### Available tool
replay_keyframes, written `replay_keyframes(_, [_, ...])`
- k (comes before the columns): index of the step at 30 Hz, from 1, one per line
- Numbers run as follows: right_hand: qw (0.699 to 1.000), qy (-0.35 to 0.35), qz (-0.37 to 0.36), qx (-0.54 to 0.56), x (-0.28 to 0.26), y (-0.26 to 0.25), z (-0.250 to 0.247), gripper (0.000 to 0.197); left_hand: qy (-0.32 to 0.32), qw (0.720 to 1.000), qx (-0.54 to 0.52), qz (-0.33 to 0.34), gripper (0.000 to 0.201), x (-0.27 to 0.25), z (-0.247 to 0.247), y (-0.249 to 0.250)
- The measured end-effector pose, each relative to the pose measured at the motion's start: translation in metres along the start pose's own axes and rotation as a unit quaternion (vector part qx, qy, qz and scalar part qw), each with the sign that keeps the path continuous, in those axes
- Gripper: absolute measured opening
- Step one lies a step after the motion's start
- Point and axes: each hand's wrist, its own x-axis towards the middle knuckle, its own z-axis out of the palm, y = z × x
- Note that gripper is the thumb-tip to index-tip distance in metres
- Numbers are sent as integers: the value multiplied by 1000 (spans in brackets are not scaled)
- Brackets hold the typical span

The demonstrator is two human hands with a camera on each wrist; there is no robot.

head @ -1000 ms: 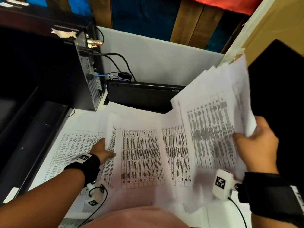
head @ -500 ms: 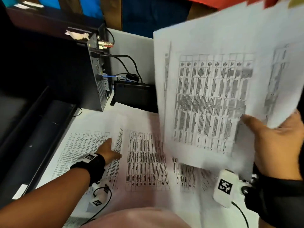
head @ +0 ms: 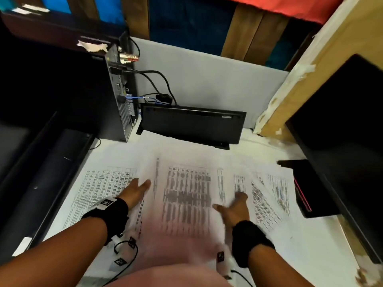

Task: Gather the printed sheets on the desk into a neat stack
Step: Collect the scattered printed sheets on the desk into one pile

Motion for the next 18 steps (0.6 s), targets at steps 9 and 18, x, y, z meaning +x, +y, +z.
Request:
replay_keyframes(9, [976, -147, -118, -111, -5, -6, 17, 60, -24, 997, 33, 66, 81, -4, 27, 5])
replay_keyframes(18, [975, 96, 114, -165, 19, 19, -40, 103, 59, 993, 77, 61, 52, -4, 14, 2])
